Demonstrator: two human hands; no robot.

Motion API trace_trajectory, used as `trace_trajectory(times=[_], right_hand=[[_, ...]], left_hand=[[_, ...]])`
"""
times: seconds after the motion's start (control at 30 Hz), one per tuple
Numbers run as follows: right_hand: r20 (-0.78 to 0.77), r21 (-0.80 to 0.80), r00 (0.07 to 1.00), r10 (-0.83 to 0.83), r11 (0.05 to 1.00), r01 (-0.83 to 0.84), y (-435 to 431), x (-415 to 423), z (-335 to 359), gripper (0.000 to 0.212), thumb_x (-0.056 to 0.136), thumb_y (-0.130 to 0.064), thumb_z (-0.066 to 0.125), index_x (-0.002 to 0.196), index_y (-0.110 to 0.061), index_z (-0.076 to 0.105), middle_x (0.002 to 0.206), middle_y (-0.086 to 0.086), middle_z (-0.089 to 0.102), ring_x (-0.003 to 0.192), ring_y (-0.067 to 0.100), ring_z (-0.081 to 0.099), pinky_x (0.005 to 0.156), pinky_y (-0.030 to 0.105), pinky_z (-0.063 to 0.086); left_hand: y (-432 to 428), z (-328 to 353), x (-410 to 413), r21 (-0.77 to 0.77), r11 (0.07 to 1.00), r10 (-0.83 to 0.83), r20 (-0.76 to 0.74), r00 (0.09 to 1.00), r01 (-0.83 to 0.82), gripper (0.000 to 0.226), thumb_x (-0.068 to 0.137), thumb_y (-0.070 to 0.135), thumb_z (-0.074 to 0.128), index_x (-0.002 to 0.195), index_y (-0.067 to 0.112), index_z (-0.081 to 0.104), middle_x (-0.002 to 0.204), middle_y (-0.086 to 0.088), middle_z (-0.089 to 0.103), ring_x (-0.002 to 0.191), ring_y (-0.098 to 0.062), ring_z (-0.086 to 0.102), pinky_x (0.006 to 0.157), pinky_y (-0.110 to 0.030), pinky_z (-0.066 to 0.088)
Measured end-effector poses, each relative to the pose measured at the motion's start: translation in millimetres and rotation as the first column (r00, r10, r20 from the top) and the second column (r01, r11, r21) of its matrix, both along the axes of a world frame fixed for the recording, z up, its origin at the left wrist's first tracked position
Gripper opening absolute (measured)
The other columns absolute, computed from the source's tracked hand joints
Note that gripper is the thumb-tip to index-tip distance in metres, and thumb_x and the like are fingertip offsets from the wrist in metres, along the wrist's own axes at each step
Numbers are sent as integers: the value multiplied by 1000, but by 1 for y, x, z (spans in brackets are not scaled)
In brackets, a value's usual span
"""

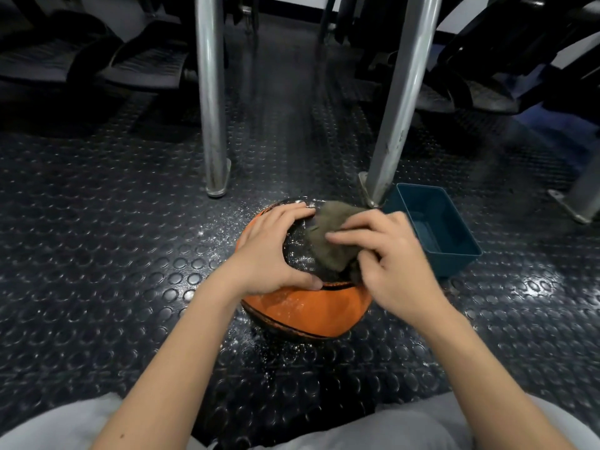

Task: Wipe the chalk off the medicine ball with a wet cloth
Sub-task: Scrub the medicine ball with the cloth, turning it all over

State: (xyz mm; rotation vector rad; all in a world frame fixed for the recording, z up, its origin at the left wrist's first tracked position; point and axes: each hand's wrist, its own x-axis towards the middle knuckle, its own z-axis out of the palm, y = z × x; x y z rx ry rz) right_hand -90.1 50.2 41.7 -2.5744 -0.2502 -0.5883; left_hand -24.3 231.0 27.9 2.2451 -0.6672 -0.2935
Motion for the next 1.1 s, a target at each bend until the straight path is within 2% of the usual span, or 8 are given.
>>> trace_trajectory(times=[0.07,0.23,0.4,0.57,0.7,0.77,0.97,1.1], right_hand=[[-55,-37,997,58,998,-60,3,1,-6,42,78,-2,44,94,-23,75,100,-10,62,88,15,37,79,29,38],[3,-78,951,-310,948,309,-27,11,-3,39,81,7,49,97,-18,76,98,-4,64,85,19,34,74,35,37],[31,-66,997,71,995,-69,14,-1,-7,42,81,-12,36,93,-21,76,96,-6,64,83,22,42,77,32,43],[-25,-126,940,-339,934,333,-25,15,-6,39,82,5,48,101,-17,75,102,-3,64,88,26,39,78,40,41],[58,5,997,-56,998,56,9,3,-3,40,80,-3,42,97,-19,74,97,-7,63,87,15,37,80,22,37],[27,-42,997,65,997,-64,18,1,-8,40,80,-10,38,92,-20,75,96,-7,63,85,17,39,76,29,43],[-35,-27,957,-288,957,288,-16,12,-2,38,84,3,47,97,-19,74,96,-10,60,89,16,35,82,35,44],[-1,9,1000,-11,1000,11,14,2,1,39,77,-3,44,93,-21,75,95,-12,60,86,12,37,77,20,40]], left_hand=[[0,1,0,-7,1000,-2,-8,1000,2,109,46,51,85,139,44,29,133,31,19,135,1,15,117,-41,13],[0,1,2,-2,1000,-1,-10,1000,1,102,58,43,87,141,43,27,136,29,20,138,-2,14,117,-45,12],[-1,0,0,-24,1000,9,-10,1000,-9,108,41,59,77,136,47,27,132,31,20,132,3,16,117,-41,13],[-2,0,1,-6,1000,3,-12,1000,-3,102,58,43,85,142,42,26,147,23,20,138,-2,13,117,-45,11],[-2,-2,0,-17,1000,21,-8,1000,-21,110,41,61,80,136,49,26,139,28,21,137,-1,16,117,-41,11],[-3,-2,-1,-29,999,21,3,1000,-21,108,37,67,69,133,51,26,135,30,21,135,0,17,116,-36,11],[-5,0,0,-1,1000,-6,-4,1000,6,102,60,45,85,142,44,25,149,24,18,138,1,11,118,-41,5],[-4,-4,0,-30,999,32,12,999,-32,112,41,63,75,141,43,29,147,23,22,134,2,16,117,-39,10]])
